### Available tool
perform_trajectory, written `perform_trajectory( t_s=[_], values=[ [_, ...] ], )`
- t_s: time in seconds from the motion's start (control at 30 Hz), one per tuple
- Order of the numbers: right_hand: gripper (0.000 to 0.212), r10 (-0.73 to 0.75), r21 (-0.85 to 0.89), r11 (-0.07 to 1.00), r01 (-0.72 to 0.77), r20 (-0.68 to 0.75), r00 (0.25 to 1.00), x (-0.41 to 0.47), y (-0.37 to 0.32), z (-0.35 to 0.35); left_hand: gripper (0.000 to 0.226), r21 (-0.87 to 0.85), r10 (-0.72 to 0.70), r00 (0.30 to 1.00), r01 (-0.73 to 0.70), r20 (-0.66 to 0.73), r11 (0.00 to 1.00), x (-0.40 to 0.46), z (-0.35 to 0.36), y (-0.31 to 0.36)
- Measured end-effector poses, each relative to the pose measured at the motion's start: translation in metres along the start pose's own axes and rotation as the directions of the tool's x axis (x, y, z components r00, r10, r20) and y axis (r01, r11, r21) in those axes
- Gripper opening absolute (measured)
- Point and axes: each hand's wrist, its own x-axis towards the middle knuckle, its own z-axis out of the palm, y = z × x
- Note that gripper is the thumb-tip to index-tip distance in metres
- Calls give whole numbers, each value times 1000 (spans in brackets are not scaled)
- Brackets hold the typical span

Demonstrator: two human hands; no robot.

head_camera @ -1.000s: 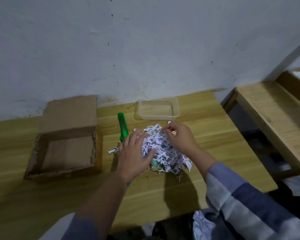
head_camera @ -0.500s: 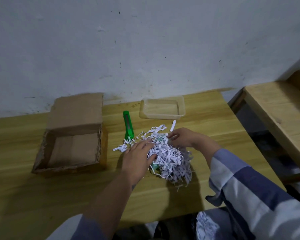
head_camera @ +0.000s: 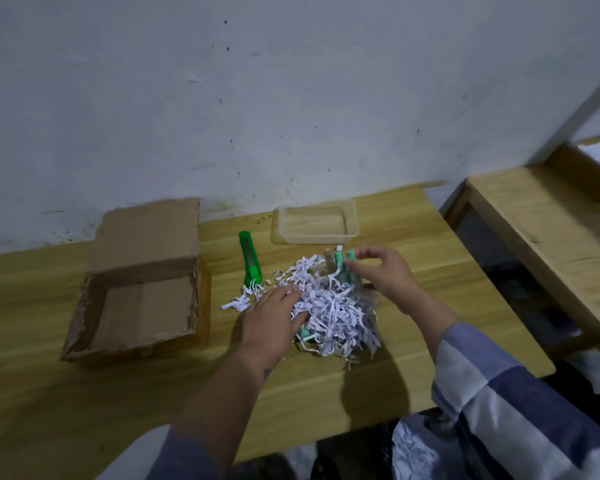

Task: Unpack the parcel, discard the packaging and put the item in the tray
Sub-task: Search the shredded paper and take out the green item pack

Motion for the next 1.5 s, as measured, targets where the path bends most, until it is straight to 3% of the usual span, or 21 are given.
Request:
perform_trajectory(
  t_s=[0.13,0.23,0.3,0.37,0.43,0.6,0.7,0.8,0.93,1.07,1.13,1.23,1.4,1.5],
  values=[
    [12,-89,56,994,93,-64,994,-8,-11,-16,50,-60,-13,998,9,-67,998,-1,-14,11],
    [16,-137,152,977,152,-103,985,-9,-18,-18,56,-274,-14,979,-43,-203,961,6,-33,31],
    [17,-155,205,965,164,-63,986,-10,-22,-14,65,-459,-29,985,-54,-171,887,17,-43,48],
    [15,-182,213,960,183,-27,983,-12,-23,-9,68,-539,-16,997,-29,-79,842,29,-47,61],
    [11,-184,202,960,192,-57,981,-12,-24,-7,55,-512,4,1000,-14,-21,859,37,-46,66],
    [5,-80,216,970,110,-142,987,-4,-12,-16,32,-401,5,1000,-15,-25,916,43,-39,65],
    [14,35,297,954,37,-234,972,5,-3,-30,41,-269,-23,1000,22,-3,963,46,-32,56],
    [24,137,195,978,-78,-311,940,21,13,-47,36,-81,82,996,-83,-17,993,41,-29,47],
    [30,216,38,975,-220,-409,887,36,31,-56,50,18,184,981,-185,53,983,35,-18,37],
    [28,314,18,942,-336,-410,856,51,44,-52,64,42,182,976,-188,119,981,32,-5,25],
    [30,312,-34,933,-358,-416,854,54,48,-48,72,38,166,979,-171,115,984,29,-3,23],
    [36,259,-126,931,-341,-428,866,55,50,-44,68,15,161,985,-162,56,987,25,1,18],
    [37,116,-337,899,-280,-433,894,43,43,-30,89,-38,153,986,-156,-72,987,18,-7,10],
    [31,-1,-422,889,-180,-393,920,23,36,-14,91,-97,112,990,-120,-83,988,12,-11,5]
  ],
)
